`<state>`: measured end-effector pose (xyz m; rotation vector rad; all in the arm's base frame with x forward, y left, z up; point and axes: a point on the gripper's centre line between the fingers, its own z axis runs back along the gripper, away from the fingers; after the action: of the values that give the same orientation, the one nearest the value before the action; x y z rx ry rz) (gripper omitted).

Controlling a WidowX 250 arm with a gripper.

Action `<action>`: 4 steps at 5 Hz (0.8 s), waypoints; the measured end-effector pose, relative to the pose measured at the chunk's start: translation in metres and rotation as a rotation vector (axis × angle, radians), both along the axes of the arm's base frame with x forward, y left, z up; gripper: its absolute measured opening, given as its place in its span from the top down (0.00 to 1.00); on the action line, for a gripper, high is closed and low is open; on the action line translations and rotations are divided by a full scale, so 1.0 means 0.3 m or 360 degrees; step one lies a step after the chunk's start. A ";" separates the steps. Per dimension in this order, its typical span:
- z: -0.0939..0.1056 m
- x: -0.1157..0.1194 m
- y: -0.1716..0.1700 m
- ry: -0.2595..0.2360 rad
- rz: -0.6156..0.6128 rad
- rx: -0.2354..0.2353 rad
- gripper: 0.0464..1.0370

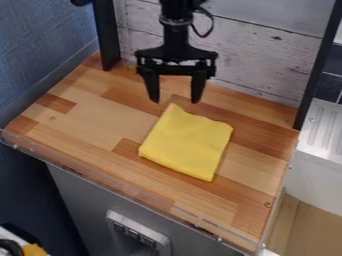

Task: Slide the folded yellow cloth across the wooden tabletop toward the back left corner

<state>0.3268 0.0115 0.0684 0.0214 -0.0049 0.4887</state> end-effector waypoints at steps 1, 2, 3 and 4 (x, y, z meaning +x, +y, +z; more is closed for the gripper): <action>0.010 -0.008 -0.049 -0.0034 0.0117 0.0002 0.04; -0.009 -0.025 -0.082 -0.0036 0.0207 -0.0002 0.09; -0.020 -0.043 -0.094 -0.0029 0.0284 -0.0013 0.37; -0.021 -0.043 -0.108 -0.0034 0.0330 -0.0019 0.67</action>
<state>0.3139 -0.0211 0.0620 0.0051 -0.0212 0.6962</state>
